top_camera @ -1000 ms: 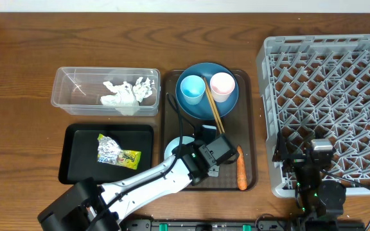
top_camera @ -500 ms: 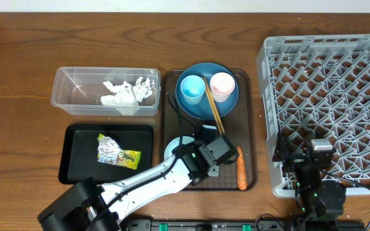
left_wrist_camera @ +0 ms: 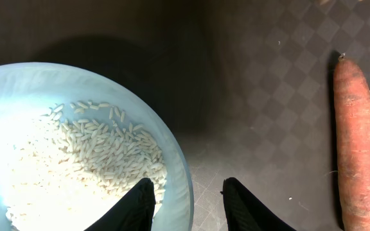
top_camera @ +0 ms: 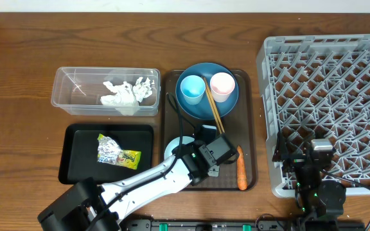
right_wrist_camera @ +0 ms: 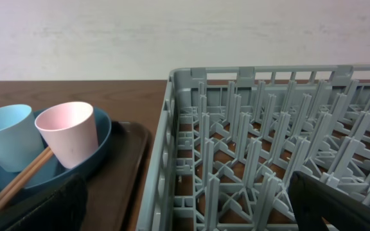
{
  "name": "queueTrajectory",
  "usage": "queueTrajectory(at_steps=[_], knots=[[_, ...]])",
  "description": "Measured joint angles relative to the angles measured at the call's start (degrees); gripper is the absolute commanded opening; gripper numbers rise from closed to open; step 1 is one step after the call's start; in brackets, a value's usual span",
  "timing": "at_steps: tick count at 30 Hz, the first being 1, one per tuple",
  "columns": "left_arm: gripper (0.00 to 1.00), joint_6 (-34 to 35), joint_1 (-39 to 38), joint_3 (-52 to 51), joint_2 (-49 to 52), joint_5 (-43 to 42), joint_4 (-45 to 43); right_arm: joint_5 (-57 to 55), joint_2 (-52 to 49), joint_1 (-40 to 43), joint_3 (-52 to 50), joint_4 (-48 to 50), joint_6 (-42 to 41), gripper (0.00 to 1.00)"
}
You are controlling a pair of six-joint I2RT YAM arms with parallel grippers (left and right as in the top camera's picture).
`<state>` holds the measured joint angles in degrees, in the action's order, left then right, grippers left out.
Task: Sort waste into correct bins and load items into the dishwasher rack
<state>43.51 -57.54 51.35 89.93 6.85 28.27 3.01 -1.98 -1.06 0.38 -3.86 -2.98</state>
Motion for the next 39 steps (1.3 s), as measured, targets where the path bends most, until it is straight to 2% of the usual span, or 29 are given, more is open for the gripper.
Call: queueTrajectory(at_steps=[22, 23, 26, 33, 36, 39], knots=[[0.38, 1.73, -0.02, 0.00, 2.14, 0.00, 0.13, 0.00, -0.02, 0.00, 0.00, 0.00, 0.00, 0.99], [0.37, 1.73, 0.00, 0.00, 2.64, 0.00, 0.13, 0.00, 0.00, 0.00, 0.02, 0.00, 0.00, 0.99], [0.21, 1.95, -0.02, -0.02, 4.07, 0.02, -0.02, 0.00, -0.02, 0.00, 0.00, 0.00, 0.00, 0.99], [0.19, 1.66, 0.00, -0.04, 4.37, 1.90, 0.00, 0.00, 0.00, 0.00, 0.00, 0.00, 0.00, 0.99], [0.06, 1.73, 0.00, -0.04, 3.67, 2.78, 0.22, 0.00, -0.02, 0.00, 0.02, 0.00, 0.00, 0.99], [0.06, 1.42, 0.00, -0.04, 2.40, 4.02, 0.79, 0.02, 0.00, 0.00, 0.02, 0.02, 0.00, 0.99]])
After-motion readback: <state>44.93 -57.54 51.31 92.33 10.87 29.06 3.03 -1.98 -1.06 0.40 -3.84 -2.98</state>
